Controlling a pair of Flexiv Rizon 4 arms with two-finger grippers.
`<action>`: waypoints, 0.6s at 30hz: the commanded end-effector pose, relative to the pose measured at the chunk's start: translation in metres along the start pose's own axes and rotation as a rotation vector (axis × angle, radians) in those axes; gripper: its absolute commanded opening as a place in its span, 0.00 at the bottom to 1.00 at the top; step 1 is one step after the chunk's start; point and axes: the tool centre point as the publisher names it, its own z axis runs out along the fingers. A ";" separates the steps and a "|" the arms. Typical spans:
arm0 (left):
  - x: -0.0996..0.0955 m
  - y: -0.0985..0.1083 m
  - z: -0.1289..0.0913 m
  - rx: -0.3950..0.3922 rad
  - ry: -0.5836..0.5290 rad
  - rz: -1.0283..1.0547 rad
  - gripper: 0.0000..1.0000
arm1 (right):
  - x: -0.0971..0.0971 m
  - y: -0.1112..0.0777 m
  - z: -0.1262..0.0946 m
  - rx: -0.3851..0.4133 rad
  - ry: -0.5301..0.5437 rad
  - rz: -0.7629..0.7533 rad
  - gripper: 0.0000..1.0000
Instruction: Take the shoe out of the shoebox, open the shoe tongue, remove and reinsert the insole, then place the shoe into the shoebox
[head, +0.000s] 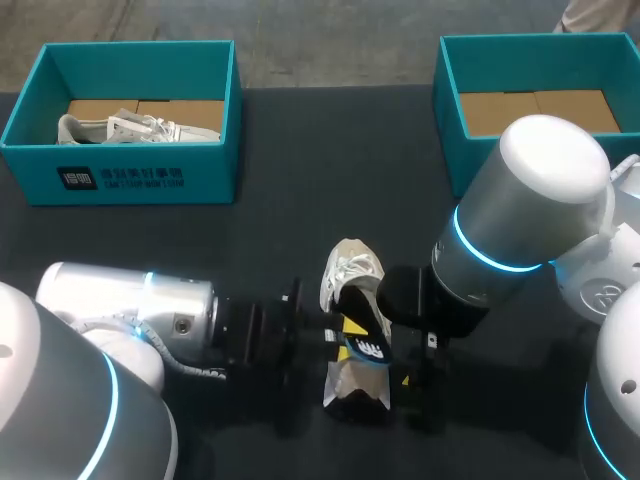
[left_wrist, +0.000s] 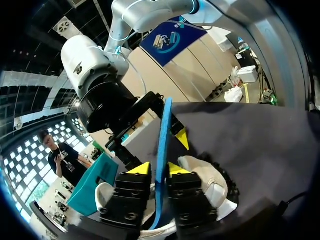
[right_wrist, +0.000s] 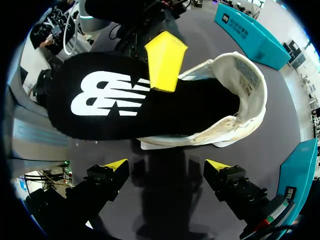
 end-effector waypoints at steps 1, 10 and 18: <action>0.000 -0.004 0.001 -0.009 0.019 0.002 0.00 | 0.001 -0.001 0.001 -0.001 -0.003 0.000 1.00; 0.005 0.002 -0.001 0.029 0.006 0.025 0.00 | 0.001 -0.001 0.001 -0.001 -0.003 0.000 1.00; 0.005 0.011 0.001 0.024 0.005 0.045 0.00 | 0.001 -0.001 0.001 -0.001 -0.003 0.000 1.00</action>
